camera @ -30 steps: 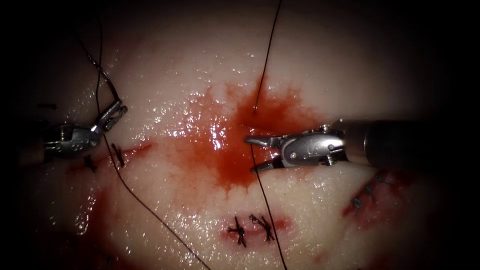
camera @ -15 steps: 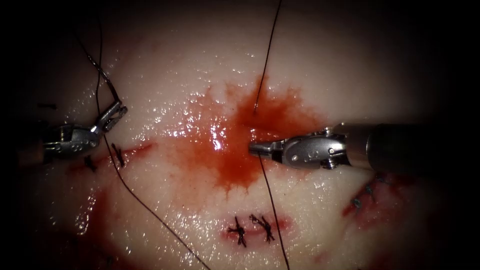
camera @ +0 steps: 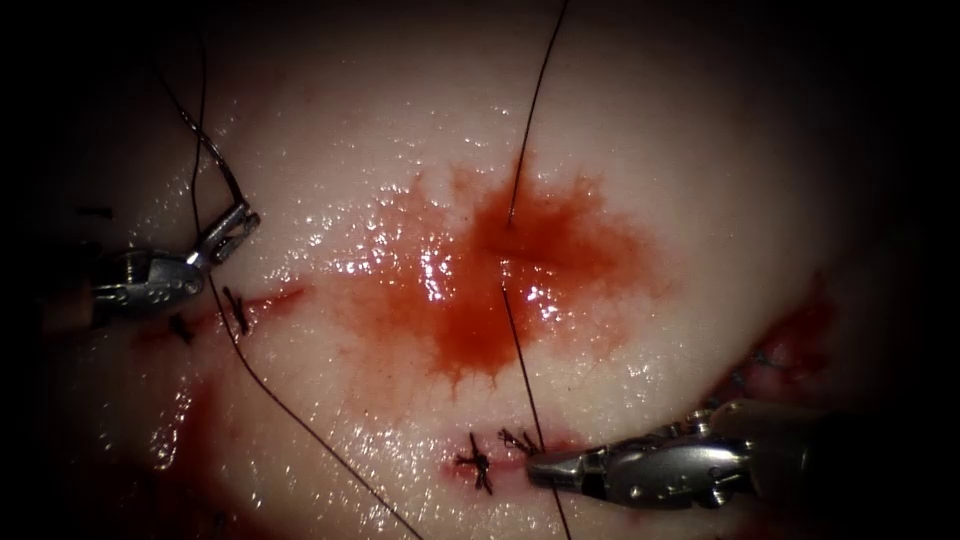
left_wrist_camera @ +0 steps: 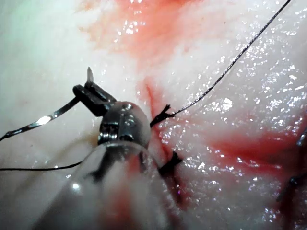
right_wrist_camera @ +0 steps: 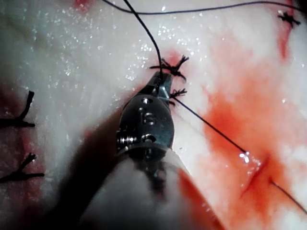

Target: Wound Closure

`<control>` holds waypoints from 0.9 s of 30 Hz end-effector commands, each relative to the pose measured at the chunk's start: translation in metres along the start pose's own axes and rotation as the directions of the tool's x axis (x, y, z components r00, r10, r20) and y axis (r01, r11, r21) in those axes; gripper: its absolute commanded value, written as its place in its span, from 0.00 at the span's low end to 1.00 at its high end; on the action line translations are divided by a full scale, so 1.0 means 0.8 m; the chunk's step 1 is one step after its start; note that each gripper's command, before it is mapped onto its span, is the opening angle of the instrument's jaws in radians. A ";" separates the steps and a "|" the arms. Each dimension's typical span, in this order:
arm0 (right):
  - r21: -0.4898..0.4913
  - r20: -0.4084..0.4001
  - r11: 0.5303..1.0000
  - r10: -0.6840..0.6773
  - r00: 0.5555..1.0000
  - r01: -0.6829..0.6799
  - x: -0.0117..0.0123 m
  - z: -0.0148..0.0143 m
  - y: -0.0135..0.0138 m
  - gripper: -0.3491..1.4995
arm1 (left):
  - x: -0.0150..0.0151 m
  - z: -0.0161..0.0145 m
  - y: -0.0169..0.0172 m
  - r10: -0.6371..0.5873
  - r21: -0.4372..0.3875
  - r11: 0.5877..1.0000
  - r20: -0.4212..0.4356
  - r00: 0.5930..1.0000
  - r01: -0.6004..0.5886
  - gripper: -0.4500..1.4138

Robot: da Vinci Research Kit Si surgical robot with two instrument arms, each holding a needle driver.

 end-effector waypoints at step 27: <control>-0.162 -0.089 0.984 0.057 0.994 -0.071 -0.0128 0.0020 0.0175 0.97 | -0.0005 0.0010 0.0009 -0.002 -0.004 1.000 0.000 1.000 0.002 0.00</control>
